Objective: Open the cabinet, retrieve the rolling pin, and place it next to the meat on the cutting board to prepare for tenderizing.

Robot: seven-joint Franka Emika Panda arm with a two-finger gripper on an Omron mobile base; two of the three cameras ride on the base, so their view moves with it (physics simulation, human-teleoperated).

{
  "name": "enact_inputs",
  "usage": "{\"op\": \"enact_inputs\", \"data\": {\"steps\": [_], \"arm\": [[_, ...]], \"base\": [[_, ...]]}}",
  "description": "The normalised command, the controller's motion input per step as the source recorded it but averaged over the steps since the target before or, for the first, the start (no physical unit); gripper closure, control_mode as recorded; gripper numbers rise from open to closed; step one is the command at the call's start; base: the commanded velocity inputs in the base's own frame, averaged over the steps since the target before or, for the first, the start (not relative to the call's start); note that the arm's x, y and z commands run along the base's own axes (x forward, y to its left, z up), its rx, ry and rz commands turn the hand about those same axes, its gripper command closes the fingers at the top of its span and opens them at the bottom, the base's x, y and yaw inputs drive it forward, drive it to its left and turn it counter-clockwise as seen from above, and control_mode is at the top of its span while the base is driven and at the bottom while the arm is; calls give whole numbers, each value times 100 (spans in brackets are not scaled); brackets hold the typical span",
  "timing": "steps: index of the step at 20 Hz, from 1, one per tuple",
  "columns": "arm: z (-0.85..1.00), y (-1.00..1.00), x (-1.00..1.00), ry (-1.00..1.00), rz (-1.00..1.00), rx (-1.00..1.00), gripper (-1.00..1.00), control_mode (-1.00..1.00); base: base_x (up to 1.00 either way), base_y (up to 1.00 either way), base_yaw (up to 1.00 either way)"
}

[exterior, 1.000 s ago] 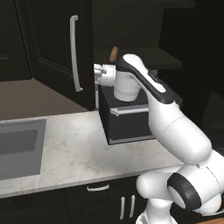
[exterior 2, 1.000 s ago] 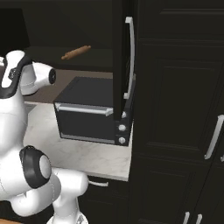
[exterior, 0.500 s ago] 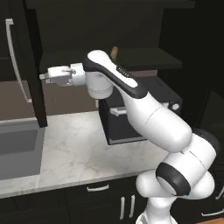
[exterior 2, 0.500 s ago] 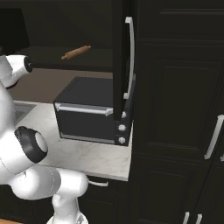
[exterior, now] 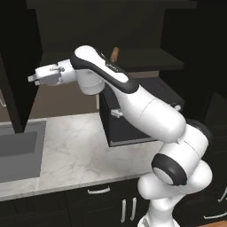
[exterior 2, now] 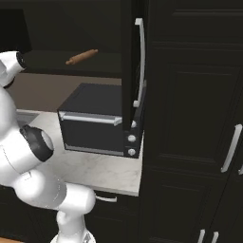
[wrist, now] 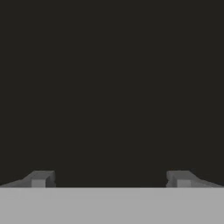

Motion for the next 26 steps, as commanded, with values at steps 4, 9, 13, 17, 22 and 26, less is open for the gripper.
{"op": "enact_inputs", "data": {"steps": [4,9,13,17,22,26], "arm": [[-4,-46,-18,-10,-14,0,-100,-100],[1,-61,-6,-9,-21,0,-100,-100],[8,-77,0,0,-26,0,-100,-100],[14,-77,5,5,-32,0,-100,-100],[11,-67,8,17,-42,0,-100,-100],[11,-53,14,23,-49,0,-100,-100]], "base": [[0,0,0],[0,0,0],[0,0,0],[0,0,0],[0,0,0],[0,0,0]]}}
